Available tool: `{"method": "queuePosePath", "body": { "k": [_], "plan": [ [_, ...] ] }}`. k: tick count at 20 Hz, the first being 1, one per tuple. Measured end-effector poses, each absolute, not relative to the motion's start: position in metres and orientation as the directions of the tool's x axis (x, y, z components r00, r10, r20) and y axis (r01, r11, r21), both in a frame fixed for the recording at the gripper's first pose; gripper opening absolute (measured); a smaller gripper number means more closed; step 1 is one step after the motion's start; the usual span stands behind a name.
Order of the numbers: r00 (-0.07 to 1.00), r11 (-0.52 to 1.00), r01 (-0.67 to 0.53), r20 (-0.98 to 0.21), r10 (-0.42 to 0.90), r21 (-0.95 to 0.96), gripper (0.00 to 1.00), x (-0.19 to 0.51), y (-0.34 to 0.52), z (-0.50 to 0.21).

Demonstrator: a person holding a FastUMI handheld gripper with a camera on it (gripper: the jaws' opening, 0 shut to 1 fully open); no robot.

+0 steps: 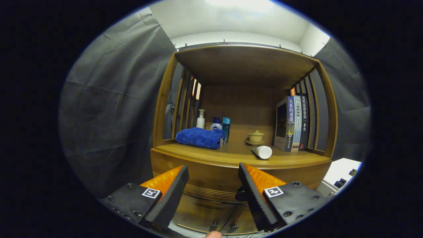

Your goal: Pull open the drawer, take out the items inside it, and place them on the countertop above the cabinet.

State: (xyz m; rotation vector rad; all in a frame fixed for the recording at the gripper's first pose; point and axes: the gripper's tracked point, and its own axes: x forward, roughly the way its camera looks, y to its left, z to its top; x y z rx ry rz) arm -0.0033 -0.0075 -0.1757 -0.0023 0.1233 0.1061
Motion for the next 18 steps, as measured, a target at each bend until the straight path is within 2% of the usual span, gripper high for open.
{"method": "queuePosePath", "body": {
  "k": [18],
  "plan": [
    [0.984, 0.994, -0.111, -0.137, 0.11, 0.002, 0.98, -0.0023, -0.0082, -0.1826]
  ]
}}
